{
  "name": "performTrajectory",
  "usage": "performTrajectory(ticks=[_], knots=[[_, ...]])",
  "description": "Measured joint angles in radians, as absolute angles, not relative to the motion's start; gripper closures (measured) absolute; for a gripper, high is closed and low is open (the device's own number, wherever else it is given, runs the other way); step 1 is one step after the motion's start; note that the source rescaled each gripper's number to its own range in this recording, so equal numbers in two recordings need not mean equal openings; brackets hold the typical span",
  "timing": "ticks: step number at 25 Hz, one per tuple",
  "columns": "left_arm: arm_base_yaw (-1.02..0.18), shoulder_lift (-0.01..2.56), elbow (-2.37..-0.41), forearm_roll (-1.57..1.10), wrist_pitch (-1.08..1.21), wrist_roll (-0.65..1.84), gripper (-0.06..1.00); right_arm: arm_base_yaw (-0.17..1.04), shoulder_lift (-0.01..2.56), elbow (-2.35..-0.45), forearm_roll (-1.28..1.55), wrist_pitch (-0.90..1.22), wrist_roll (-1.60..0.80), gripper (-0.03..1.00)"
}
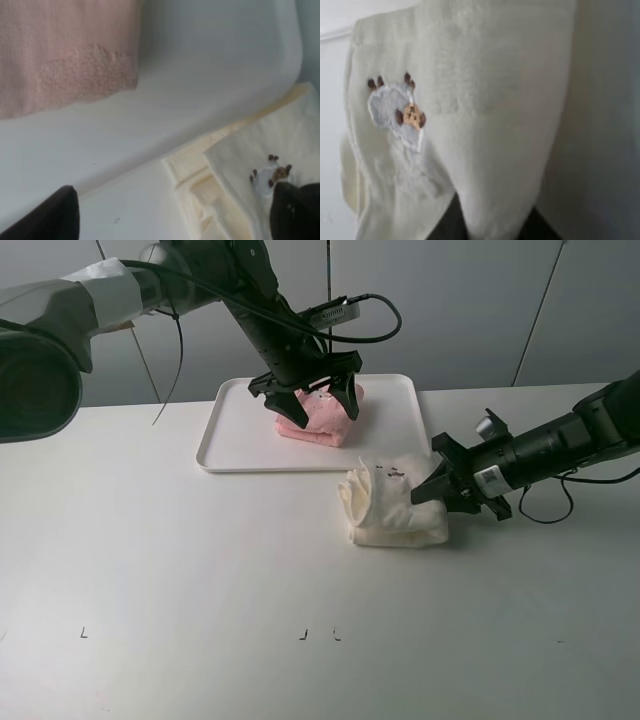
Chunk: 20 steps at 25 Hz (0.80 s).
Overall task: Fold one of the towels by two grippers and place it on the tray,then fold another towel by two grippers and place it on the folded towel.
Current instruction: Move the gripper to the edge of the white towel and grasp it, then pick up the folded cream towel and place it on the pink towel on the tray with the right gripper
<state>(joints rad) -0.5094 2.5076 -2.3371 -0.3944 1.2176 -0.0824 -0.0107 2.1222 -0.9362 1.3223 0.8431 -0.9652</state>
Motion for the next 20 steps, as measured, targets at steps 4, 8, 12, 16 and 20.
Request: performTrajectory(ticks=[4, 8, 12, 16, 20], knots=[[-0.509, 2.502, -2.337, -0.393, 1.218, -0.082, -0.04, -0.011, 2.122, -0.936, 1.328, 0.861, -0.974, 0.90], [-0.514, 2.450, -2.337, -0.322, 1.218, -0.083, -0.04, -0.011, 2.080, -0.936, 1.320, 0.861, -0.976, 0.90], [-0.520, 2.373, -2.337, -0.225, 1.220, -0.095, -0.04, -0.011, 1.991, -0.934, 1.316, 0.863, -0.976, 0.90], [-0.526, 2.298, -2.335, -0.182, 1.220, -0.099, -0.04, -0.017, 1.914, -0.948, 1.279, 0.866, -0.929, 0.90], [-0.533, 2.221, -2.230, -0.150, 1.216, -0.101, -0.04, -0.020, 1.891, -1.010, 1.227, 0.895, -0.853, 0.90]])
